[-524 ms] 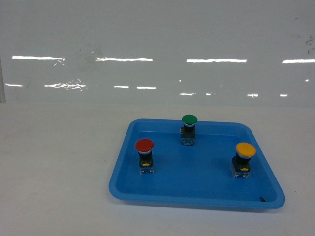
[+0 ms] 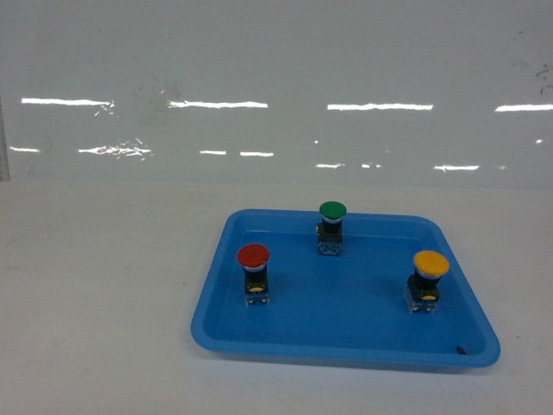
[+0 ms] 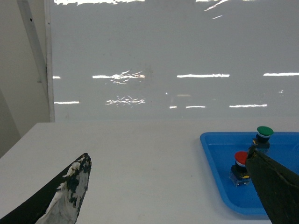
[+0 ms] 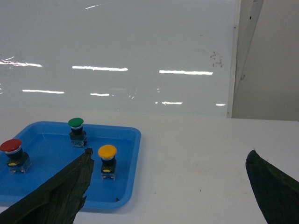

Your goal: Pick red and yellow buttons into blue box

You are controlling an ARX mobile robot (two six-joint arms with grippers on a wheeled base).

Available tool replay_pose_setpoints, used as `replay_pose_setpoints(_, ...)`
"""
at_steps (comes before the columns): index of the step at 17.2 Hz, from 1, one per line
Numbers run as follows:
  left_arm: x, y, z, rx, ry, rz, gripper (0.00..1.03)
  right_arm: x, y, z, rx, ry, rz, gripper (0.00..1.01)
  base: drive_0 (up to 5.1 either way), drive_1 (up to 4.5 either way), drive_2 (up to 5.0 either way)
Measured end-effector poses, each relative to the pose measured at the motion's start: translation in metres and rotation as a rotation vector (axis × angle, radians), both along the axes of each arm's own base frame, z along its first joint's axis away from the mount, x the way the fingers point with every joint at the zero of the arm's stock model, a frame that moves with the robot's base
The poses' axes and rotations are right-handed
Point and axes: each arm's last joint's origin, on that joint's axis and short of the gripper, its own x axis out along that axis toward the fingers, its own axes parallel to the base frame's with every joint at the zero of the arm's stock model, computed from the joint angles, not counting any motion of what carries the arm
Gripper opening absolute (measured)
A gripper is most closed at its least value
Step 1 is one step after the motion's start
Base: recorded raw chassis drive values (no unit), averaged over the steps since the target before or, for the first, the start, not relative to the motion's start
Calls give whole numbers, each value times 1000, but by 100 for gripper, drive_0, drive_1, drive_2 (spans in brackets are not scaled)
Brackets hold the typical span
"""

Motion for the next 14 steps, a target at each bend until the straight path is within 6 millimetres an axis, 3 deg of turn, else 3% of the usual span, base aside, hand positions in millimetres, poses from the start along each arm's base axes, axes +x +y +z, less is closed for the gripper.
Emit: replay_pose_setpoints(14,0,0,0,0,0,0,98,0,0,0,0,0,0,98,0,0,0)
